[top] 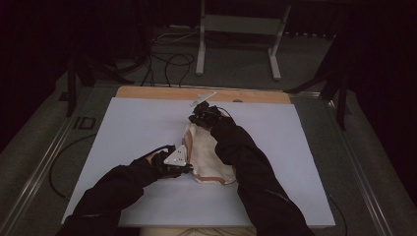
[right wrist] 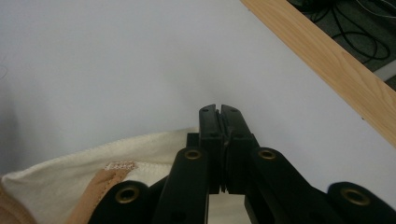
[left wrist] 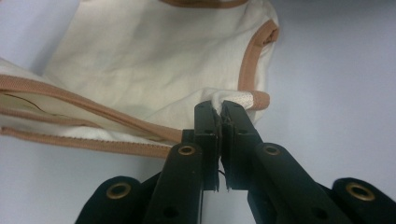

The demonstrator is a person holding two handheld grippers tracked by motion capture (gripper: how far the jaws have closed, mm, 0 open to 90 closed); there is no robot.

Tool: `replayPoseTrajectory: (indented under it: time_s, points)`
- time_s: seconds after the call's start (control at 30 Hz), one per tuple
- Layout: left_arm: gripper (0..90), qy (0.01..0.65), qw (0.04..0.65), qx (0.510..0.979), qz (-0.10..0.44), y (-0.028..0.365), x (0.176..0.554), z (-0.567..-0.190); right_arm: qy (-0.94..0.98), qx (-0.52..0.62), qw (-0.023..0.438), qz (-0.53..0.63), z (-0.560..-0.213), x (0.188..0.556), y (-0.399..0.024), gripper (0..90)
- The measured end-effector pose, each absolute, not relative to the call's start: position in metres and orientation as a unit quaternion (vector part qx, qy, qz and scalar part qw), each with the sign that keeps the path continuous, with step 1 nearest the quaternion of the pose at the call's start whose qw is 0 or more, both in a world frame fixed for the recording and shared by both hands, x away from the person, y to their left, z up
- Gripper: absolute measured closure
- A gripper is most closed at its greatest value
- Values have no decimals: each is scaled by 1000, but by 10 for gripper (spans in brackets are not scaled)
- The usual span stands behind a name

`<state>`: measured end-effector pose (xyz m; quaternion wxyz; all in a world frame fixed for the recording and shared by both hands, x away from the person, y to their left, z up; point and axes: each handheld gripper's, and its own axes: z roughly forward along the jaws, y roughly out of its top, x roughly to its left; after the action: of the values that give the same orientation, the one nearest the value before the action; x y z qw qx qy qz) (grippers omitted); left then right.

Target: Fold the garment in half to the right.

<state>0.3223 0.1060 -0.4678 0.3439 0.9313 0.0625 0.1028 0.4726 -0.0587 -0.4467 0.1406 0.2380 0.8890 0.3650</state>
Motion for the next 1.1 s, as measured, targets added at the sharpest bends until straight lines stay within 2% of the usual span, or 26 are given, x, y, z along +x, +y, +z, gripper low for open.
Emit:
replayPoseTrajectory:
  time_s: [1.1]
  points:
    - [872,15,347,931,110,61,329,-445,863,281,173,383,-430,462,-133,890]
